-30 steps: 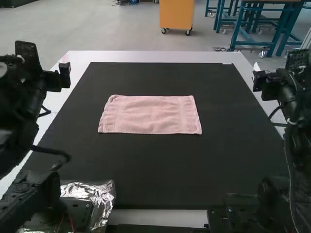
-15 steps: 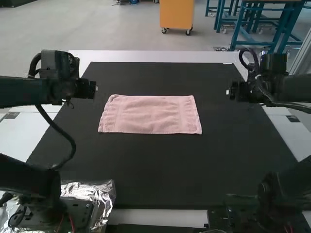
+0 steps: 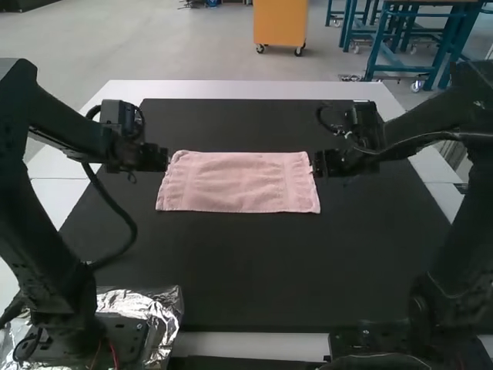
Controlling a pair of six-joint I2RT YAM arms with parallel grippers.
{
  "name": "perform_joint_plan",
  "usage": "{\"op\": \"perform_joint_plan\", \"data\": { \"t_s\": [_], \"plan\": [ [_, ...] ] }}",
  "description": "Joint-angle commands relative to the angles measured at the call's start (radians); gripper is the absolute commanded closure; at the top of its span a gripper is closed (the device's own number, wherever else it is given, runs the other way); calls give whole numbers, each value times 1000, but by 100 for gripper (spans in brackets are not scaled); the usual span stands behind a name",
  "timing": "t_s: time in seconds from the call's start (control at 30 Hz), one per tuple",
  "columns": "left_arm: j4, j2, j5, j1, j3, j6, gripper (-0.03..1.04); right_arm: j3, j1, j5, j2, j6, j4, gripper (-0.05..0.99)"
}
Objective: Fold the towel.
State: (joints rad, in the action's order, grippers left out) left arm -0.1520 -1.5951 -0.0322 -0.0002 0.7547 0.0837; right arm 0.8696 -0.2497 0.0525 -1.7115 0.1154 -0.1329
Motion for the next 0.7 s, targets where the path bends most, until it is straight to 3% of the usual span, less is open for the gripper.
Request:
{"op": "perform_joint_plan", "data": {
  "t_s": [0.0,0.4,0.67],
  "plan": [
    [-20,-51,9,0,44,7,5,32,-17,-45,-40,-11,-47,2],
    [-121,-252,6,0,161,-18,5,207,-17,-48,-300,-25,-177,3],
    [-100,-339,6,0,244,-30,5,304,-19,-49,-399,-14,-175,3]
  ]
}}
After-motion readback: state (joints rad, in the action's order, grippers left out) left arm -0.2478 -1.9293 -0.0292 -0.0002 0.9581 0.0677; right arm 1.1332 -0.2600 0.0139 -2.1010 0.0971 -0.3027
